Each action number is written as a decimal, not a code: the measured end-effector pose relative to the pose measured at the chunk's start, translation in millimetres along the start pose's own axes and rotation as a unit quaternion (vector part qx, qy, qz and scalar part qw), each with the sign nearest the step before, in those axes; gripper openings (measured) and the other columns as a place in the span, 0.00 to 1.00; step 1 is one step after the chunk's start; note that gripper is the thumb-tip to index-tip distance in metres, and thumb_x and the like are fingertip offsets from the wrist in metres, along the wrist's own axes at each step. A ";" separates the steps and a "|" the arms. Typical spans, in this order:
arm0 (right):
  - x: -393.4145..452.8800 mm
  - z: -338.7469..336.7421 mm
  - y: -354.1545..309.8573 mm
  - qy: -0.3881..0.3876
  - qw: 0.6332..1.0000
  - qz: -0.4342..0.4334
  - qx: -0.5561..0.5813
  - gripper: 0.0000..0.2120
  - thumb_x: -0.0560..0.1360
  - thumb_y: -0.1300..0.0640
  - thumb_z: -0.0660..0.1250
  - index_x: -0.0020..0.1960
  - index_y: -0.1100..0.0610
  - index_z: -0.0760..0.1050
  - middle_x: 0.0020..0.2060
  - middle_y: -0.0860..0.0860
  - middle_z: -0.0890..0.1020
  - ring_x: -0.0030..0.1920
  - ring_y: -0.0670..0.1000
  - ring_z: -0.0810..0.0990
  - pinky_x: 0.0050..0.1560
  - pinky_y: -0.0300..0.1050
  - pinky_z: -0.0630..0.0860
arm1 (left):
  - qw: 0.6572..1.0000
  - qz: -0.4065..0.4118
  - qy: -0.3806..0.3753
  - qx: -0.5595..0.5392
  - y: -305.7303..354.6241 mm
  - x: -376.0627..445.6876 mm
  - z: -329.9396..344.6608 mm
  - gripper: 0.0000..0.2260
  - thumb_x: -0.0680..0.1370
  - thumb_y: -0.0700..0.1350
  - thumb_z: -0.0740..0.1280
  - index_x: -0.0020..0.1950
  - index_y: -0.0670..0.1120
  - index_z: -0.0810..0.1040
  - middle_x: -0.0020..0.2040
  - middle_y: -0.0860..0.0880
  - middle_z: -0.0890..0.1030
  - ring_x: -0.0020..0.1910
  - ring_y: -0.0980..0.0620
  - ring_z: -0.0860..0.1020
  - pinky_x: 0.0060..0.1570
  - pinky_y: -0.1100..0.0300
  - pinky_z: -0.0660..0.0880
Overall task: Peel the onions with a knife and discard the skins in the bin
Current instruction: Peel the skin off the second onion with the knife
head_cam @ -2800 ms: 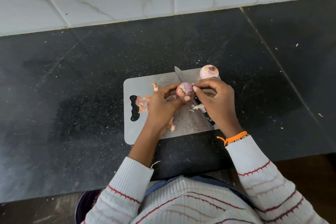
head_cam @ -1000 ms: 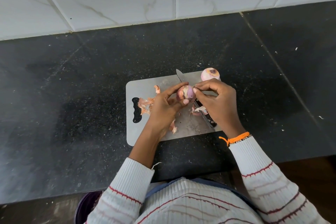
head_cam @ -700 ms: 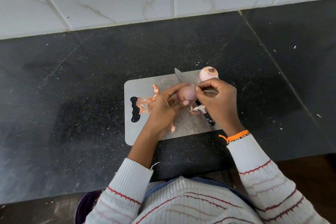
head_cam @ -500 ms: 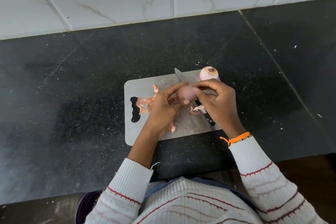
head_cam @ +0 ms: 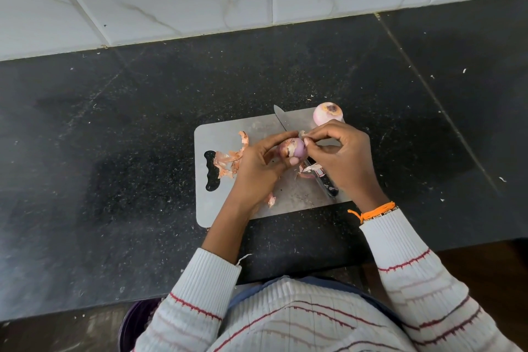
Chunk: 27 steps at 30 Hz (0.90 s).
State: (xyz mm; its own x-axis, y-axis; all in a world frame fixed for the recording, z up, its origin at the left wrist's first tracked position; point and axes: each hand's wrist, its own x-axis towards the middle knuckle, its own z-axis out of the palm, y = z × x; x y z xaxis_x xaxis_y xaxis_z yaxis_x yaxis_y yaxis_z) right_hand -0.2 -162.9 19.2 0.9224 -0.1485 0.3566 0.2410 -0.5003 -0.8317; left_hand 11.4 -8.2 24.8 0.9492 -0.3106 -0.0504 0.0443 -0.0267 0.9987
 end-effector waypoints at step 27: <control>-1.0 -2.5 -8.0 0.012 0.996 0.055 0.069 0.03 0.72 0.65 0.69 0.45 0.59 0.81 0.39 0.52 0.83 0.43 0.46 0.82 0.44 0.35 0.78 | 0.999 0.019 0.021 -0.020 2.2 2.7 -1.7 0.18 0.68 0.31 0.72 0.56 0.44 0.78 0.55 0.48 0.80 0.53 0.57 0.79 0.58 0.56 0.76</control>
State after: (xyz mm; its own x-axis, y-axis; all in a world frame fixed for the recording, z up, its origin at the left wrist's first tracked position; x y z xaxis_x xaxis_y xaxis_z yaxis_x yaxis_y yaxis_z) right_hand -3.8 -160.9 26.5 0.9387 -0.2164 0.2683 0.1794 -0.3578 -0.9164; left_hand 14.6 -7.5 26.9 0.9624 -0.2714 -0.0134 0.0203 0.0229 0.9995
